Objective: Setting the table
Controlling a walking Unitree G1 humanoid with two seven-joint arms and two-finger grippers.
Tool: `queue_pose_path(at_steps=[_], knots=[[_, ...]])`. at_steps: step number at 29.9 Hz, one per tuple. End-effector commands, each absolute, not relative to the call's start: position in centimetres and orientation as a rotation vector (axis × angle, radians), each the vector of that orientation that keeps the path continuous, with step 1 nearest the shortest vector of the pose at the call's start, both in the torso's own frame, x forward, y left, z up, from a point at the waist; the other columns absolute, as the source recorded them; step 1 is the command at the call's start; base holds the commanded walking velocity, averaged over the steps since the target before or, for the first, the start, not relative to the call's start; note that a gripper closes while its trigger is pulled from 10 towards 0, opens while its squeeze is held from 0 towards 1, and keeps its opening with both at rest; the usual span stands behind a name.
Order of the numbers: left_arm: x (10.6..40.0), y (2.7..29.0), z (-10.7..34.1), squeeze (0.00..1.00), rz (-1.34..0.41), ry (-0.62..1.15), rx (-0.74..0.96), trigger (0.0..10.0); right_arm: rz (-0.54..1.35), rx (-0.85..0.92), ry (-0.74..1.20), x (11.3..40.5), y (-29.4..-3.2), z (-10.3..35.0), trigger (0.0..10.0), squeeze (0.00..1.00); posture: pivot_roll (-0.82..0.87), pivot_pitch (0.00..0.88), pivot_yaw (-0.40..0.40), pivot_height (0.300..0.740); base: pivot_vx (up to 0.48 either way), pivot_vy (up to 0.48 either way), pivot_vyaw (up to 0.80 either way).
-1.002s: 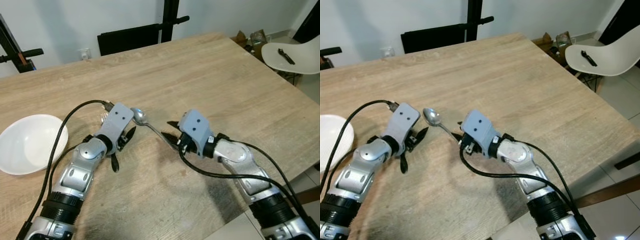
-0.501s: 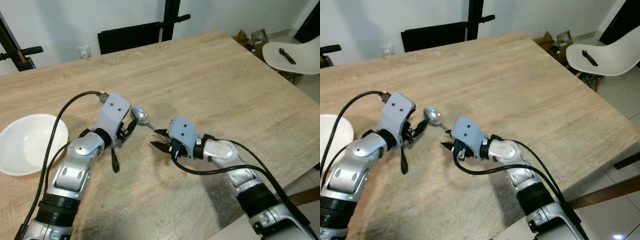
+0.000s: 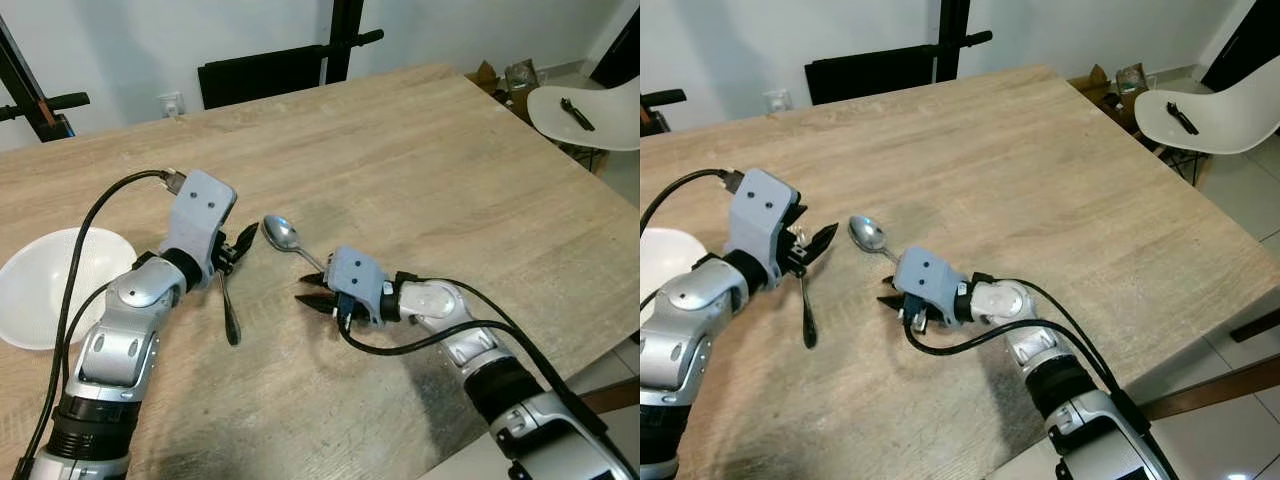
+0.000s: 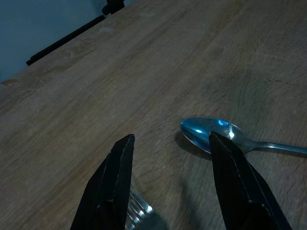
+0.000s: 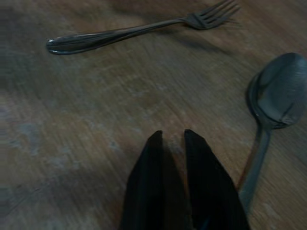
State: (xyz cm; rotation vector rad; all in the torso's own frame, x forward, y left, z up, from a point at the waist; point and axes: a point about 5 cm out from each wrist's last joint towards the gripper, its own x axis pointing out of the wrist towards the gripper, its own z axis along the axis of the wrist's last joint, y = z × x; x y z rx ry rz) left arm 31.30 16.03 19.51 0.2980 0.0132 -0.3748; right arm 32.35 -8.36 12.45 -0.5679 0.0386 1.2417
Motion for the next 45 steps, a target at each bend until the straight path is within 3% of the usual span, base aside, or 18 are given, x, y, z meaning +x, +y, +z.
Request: queue_pose_path(at_steps=[1, 13, 18, 21, 22, 23, 24, 28, 29, 30, 31, 41, 45], knots=[[31.1, 16.2, 19.5, 0.0, -0.371, 0.026, 0.29, 10.0, 1.296, -0.578, 0.214, 31.3, -9.4, 9.3, 0.0, 0.0, -0.02, 0.101, 0.011, 0.74, 0.0, 0.0, 0.0], [31.1, 15.9, 19.2, 0.0, -0.372, 0.039, 0.286, 10.0, 1.279, -0.477, 0.195, 31.8, -9.5, 10.1, 0.0, 0.0, -0.02, 0.101, 0.011, 0.74, 0.0, 0.0, 0.0], [31.1, 15.7, 19.1, 0.0, -0.372, 0.043, 0.284, 10.0, 1.233, -0.395, 0.139, 32.4, -9.4, 11.2, 0.0, 0.0, -0.03, 0.1, 0.007, 0.74, 0.0, 0.0, 0.0], [31.1, 15.8, 19.1, 0.0, -0.365, 0.043, 0.282, 10.0, 1.149, -0.275, -0.002, 33.4, -8.9, 14.4, 0.0, 0.0, -0.03, 0.099, 0.008, 0.74, 0.0, 0.0, 0.0], [31.1, 15.8, 19.2, 0.0, -0.364, 0.044, 0.282, 10.0, 1.133, -0.246, -0.044, 33.6, -8.8, 15.4, 3.6, 0.0, -0.03, 0.098, 0.01, 0.74, 0.0, 0.0, 0.0], [31.1, 15.8, 19.2, 0.0, -0.364, 0.044, 0.282, 10.0, 1.128, -0.232, -0.065, 33.7, -8.7, 16.0, 3.6, 0.0, -0.03, 0.098, 0.01, 0.74, 0.0, 0.0, 0.0], [31.2, 15.8, 19.2, 0.0, -0.363, 0.043, 0.283, 10.0, 1.118, -0.222, -0.101, 33.8, -8.6, 16.9, 10.0, 0.0, -0.03, 0.098, 0.01, 0.74, 0.0, 0.0, 0.0], [31.3, 15.8, 19.2, 0.0, -0.362, 0.041, 0.285, 10.0, 1.124, -0.216, -0.158, 33.9, -8.4, 18.6, 10.0, 0.0, -0.03, 0.095, 0.011, 0.74, 0.0, 0.0, 0.0], [31.3, 15.8, 19.2, 0.0, -0.362, 0.041, 0.286, 10.0, 1.128, -0.219, -0.156, 33.9, -8.5, 18.6, 10.0, 0.65, -0.03, 0.095, 0.011, 0.74, 0.0, 0.0, 0.0], [31.3, 15.8, 19.2, 0.0, -0.362, 0.041, 0.286, 10.0, 1.128, -0.219, -0.156, 33.9, -8.5, 18.6, 10.0, 0.65, -0.03, 0.095, 0.011, 0.74, 0.0, 0.0, 0.0], [31.3, 15.8, 19.2, 0.0, -0.362, 0.041, 0.286, 10.0, 1.136, -0.226, -0.142, 34.0, -8.6, 18.5, 10.0, 1.0, -0.03, 0.095, 0.011, 0.74, 0.0, 0.0, 0.0], [31.6, 15.4, 19.3, 0.0, -0.356, 0.026, 0.286, 10.0, 1.14, -0.24, -0.079, 34.3, -9.3, 17.6, 10.0, 1.0, -0.03, 0.085, 0.004, 0.74, 0.0, 0.0, 0.0], [33.3, 13.4, 19.0, 0.0, -0.374, 0.018, 0.287, 10.0, 1.128, -0.236, -0.078, 34.4, -9.1, 17.7, 10.0, 1.0, -0.04, 0.082, 0.007, 0.74, 0.0, 0.0, 0.0]])
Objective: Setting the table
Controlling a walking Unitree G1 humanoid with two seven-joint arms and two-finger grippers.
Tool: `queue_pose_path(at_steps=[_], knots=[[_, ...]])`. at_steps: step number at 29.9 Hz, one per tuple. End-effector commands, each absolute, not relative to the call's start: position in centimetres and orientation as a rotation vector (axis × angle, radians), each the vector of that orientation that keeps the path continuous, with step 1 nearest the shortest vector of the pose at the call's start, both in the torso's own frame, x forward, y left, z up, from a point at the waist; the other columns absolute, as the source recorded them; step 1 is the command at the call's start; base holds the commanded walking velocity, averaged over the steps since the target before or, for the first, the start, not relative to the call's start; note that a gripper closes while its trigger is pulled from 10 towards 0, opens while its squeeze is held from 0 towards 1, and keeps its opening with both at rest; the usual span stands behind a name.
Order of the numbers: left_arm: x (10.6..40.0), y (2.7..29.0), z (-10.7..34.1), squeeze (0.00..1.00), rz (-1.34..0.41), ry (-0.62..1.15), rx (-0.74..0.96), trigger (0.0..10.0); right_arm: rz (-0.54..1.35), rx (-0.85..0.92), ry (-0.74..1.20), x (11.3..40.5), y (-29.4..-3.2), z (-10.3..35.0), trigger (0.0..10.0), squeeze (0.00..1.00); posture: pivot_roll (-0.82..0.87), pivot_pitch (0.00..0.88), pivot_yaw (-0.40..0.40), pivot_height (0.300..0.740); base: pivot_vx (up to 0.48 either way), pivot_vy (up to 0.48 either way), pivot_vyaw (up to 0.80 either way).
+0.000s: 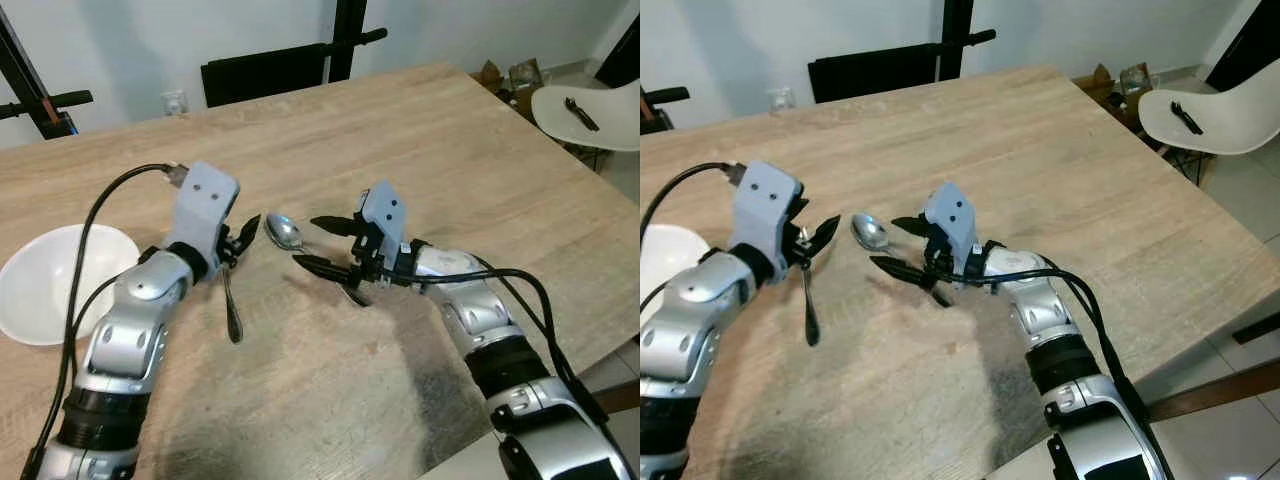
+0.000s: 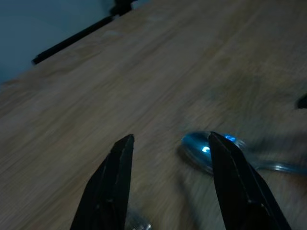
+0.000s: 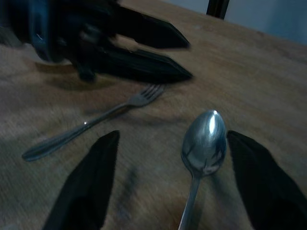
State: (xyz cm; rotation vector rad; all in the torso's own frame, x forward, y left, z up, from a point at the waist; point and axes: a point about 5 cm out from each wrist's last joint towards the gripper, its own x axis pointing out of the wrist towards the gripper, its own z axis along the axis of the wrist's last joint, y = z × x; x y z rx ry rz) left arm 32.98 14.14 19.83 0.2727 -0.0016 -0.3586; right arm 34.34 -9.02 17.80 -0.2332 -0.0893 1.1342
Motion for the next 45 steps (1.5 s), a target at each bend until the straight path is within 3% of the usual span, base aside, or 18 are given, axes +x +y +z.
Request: queue_pose_path(at_steps=[1, 3, 4, 15, 24, 37, 38, 39, 40, 41, 42, 43, 45], knots=[[33.7, 12.7, 18.9, 0.0, -0.383, 0.02, 0.287, 10.0, 1.118, -0.239, -0.076, 34.5, -9.0, 17.7, 10.0, 1.0, -0.04, 0.082, 0.007, 0.74, 0.0, 0.0, 0.0], [33.9, 12.3, 18.8, 0.0, -0.393, 0.022, 0.283, 10.0, 1.114, -0.243, -0.068, 34.6, -8.9, 17.5, 10.0, 0.98, -0.05, 0.084, 0.014, 0.74, 0.0, 0.0, 0.0], [34.0, 12.1, 18.9, 0.0, -0.399, 0.021, 0.283, 10.0, 1.113, -0.244, -0.059, 34.7, -8.9, 17.3, 10.0, 0.0, -0.05, 0.088, 0.014, 0.74, 0.0, 0.0, 0.0], [33.2, 13.5, 18.9, 0.0, -0.373, 0.014, 0.292, 10.0, 1.068, -0.149, 0.048, 36.9, -10.5, 17.5, 10.0, 0.0, -0.01, 0.103, 0.002, 0.74, 0.0, 0.0, 0.0], [32.9, 14.2, 19.0, 0.0, -0.351, 0.012, 0.296, 10.0, 1.202, -0.115, 0.215, 36.0, -10.5, 15.1, 10.0, 0.0, 0.0, 0.11, -0.008, 0.74, 0.0, 0.0, 0.0], [32.7, 14.0, 19.1, 0.0, -0.359, 0.012, 0.293, 10.0, 1.233, -0.182, 0.325, 35.4, -10.5, 12.8, 10.0, 0.0, -0.01, 0.113, -0.001, 0.74, 0.0, 0.0, 0.0], [32.7, 14.0, 19.1, 0.0, -0.359, 0.012, 0.294, 10.0, 1.232, -0.189, 0.342, 35.2, -10.6, 12.4, 9.2, 0.0, -0.01, 0.113, 0.0, 0.74, 0.0, 0.0, 0.0], [32.7, 14.0, 19.1, 0.0, -0.36, 0.012, 0.294, 10.0, 1.233, -0.194, 0.352, 35.1, -10.7, 12.2, 9.2, 0.0, -0.01, 0.114, 0.002, 0.74, 0.0, 0.0, 0.0], [32.7, 14.0, 19.1, 0.0, -0.36, 0.013, 0.294, 10.0, 1.233, -0.198, 0.36, 35.1, -10.8, 12.0, 4.8, 0.0, -0.01, 0.114, 0.002, 0.74, 0.0, 0.0, 0.0], [32.7, 14.0, 19.1, 0.0, -0.36, 0.013, 0.294, 10.0, 1.234, -0.197, 0.369, 35.0, -10.8, 11.8, 2.3, 0.0, -0.01, 0.114, 0.002, 0.74, 0.0, 0.0, 0.0], [32.7, 14.0, 19.1, 0.0, -0.36, 0.013, 0.295, 10.0, 1.235, -0.195, 0.374, 35.0, -10.8, 11.7, 2.3, 0.0, -0.01, 0.114, 0.002, 0.74, 0.0, 0.0, 0.0], [32.7, 14.0, 19.0, 0.0, -0.36, 0.014, 0.295, 10.0, 1.241, -0.196, 0.379, 34.9, -10.9, 11.6, 0.0, 0.0, -0.01, 0.113, 0.002, 0.74, 0.0, 0.0, 0.0], [32.6, 14.0, 19.0, 0.0, -0.36, 0.015, 0.295, 10.0, 1.248, -0.2, 0.385, 34.8, -10.9, 11.5, 0.0, 0.0, -0.01, 0.113, 0.002, 0.74, 0.0, 0.0, 0.0]])
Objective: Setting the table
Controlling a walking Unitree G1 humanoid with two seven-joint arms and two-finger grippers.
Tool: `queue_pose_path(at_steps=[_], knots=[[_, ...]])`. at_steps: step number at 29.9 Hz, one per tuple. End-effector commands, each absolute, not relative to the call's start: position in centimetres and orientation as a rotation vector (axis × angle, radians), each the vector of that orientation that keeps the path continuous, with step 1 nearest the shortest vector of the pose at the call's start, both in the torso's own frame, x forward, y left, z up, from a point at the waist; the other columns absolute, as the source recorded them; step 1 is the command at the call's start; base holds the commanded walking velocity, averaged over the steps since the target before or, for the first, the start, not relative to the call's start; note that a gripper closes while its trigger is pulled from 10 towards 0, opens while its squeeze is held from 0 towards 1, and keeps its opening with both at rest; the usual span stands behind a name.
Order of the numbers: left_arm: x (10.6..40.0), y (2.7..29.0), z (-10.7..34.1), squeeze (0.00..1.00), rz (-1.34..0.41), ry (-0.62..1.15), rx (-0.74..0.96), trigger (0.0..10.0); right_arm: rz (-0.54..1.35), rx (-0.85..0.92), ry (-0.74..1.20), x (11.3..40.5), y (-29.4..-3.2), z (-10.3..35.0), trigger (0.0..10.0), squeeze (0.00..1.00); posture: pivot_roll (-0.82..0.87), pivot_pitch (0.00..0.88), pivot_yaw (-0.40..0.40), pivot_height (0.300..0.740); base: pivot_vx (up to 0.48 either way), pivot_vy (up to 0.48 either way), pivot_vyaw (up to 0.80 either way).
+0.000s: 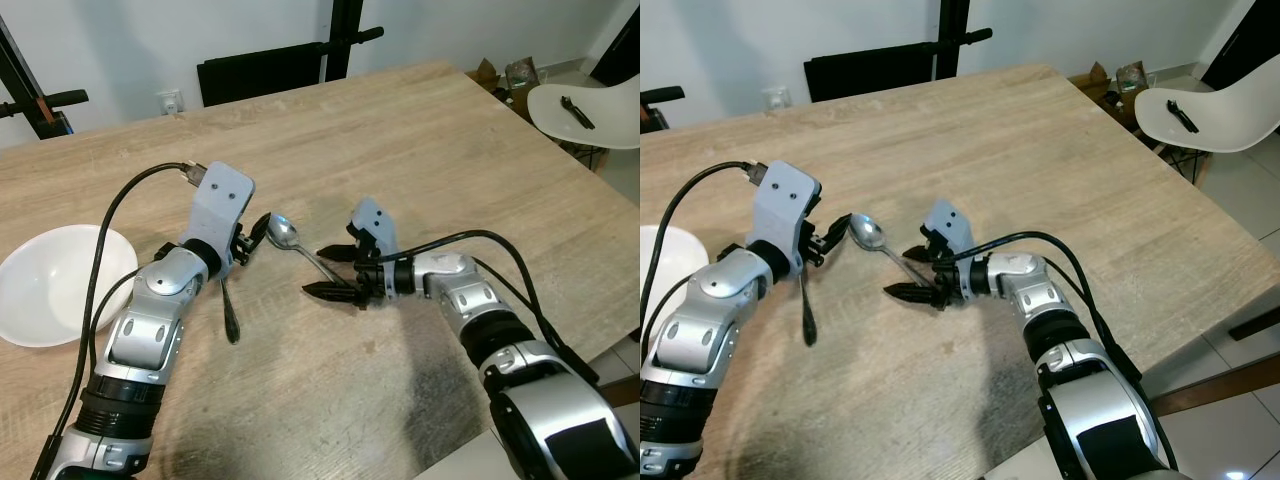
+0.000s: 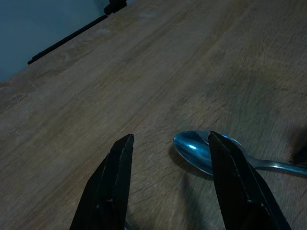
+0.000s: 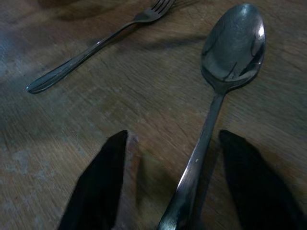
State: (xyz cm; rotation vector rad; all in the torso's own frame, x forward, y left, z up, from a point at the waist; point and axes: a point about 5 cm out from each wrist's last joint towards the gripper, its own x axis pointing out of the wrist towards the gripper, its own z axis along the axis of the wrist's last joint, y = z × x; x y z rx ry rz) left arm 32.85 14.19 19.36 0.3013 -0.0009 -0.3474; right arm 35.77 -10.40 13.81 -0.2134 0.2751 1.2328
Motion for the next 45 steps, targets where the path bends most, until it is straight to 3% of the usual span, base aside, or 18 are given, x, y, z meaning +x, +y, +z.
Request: queue_pose_path(at_steps=[1, 24, 32, 33, 40, 45], knots=[[32.6, 14.0, 19.0, 0.0, -0.36, 0.015, 0.295, 10.0, 1.252, -0.203, 0.387, 34.8, -10.9, 11.5, 0.0, 0.0, -0.02, 0.111, 0.001, 0.74, 0.0, 0.0, 0.0], [32.7, 13.7, 18.8, 0.0, -0.362, 0.02, 0.286, 10.0, 1.209, -0.059, 0.223, 36.2, -10.6, 14.7, 0.0, 0.0, -0.02, 0.11, -0.001, 0.74, 0.0, 0.0, 0.0], [32.9, 14.4, 19.8, 0.0, -0.32, -0.013, 0.232, 10.0, 1.093, -0.017, 0.091, 37.1, -11.1, 16.8, 0.0, 0.0, -0.02, 0.103, 0.0, 0.74, 0.0, 0.0, 0.0], [33.0, 14.8, 20.6, 0.0, -0.298, -0.039, 0.175, 10.0, 1.049, 0.002, 0.028, 37.4, -11.3, 17.9, 10.0, 0.0, -0.02, 0.102, 0.002, 0.74, 0.0, 0.0, 0.0], [32.9, 16.0, 22.4, 0.0, -0.267, -0.096, 0.093, 10.0, 1.06, 0.057, -0.099, 36.9, -11.4, 20.3, 10.0, 0.0, -0.03, 0.098, 0.007, 0.74, 0.0, 0.0, 0.0], [33.3, 15.4, 21.1, 0.0, -0.296, -0.041, 0.256, 10.0, 1.09, 0.011, -0.077, 36.5, -10.8, 19.6, 10.0, 0.0, -0.03, 0.088, 0.005, 0.74, 0.0, 0.0, 0.0]])
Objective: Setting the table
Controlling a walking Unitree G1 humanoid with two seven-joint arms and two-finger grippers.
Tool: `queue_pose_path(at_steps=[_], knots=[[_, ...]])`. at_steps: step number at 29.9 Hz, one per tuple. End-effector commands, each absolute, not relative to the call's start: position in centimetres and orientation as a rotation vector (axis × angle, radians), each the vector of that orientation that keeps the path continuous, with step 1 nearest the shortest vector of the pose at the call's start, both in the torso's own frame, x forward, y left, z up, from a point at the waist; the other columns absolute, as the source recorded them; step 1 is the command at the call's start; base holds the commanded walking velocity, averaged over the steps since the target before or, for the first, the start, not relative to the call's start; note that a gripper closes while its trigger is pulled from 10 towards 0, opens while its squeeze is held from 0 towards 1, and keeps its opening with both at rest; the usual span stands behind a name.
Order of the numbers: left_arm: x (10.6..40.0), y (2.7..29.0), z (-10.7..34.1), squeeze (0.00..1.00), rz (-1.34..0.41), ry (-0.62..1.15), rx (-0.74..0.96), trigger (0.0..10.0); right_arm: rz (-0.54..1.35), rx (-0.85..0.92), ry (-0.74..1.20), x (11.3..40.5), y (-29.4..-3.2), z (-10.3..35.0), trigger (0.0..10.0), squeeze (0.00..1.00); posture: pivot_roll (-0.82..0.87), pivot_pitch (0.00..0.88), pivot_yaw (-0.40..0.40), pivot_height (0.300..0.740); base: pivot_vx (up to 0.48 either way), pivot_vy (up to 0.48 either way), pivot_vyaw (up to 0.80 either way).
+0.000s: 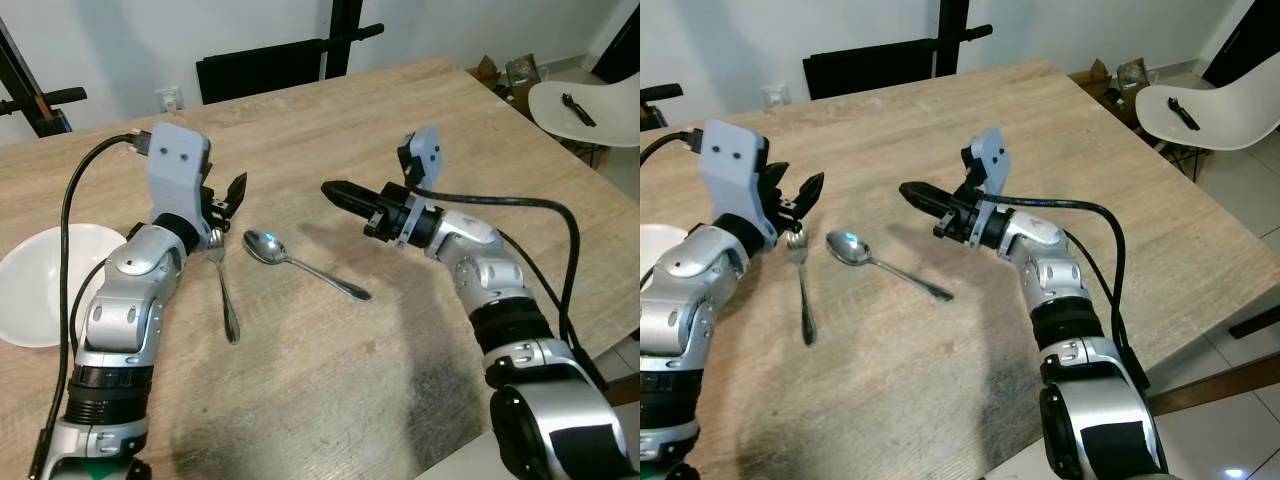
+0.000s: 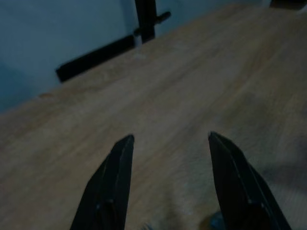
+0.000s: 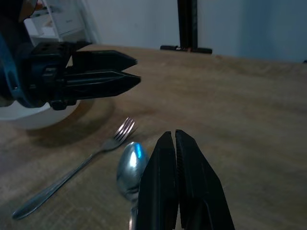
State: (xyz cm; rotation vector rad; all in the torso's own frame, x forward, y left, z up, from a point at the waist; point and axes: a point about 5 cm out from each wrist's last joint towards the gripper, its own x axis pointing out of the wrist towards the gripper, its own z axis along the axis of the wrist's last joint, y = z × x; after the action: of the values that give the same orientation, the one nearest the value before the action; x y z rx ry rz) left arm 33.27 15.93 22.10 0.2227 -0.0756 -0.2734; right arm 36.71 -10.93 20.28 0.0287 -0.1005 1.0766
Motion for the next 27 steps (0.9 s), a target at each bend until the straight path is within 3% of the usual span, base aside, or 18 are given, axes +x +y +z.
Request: queue_pose_path(at_steps=[1, 9, 27], knots=[[33.6, 14.5, 20.2, 0.0, -0.334, -0.009, 0.297, 10.0, 1.095, -0.009, -0.058, 36.4, -10.5, 19.1, 10.0, 0.0, -0.03, 0.085, 0.006, 0.74, 0.0, 0.0, 0.0], [34.8, 12.4, 17.7, 0.0, -0.391, 0.104, 0.347, 10.0, 1.108, -0.051, -0.01, 35.8, -9.4, 17.9, 10.0, 0.0, -0.04, 0.08, 0.013, 0.74, 0.0, 0.0, 0.0], [34.2, 15.0, 14.2, 0.0, -0.241, 0.191, 0.292, 10.0, 1.195, -0.041, -0.102, 35.2, -8.6, 21.0, 10.0, 0.0, -0.05, 0.089, 0.004, 0.74, 0.0, 0.0, 0.0]])
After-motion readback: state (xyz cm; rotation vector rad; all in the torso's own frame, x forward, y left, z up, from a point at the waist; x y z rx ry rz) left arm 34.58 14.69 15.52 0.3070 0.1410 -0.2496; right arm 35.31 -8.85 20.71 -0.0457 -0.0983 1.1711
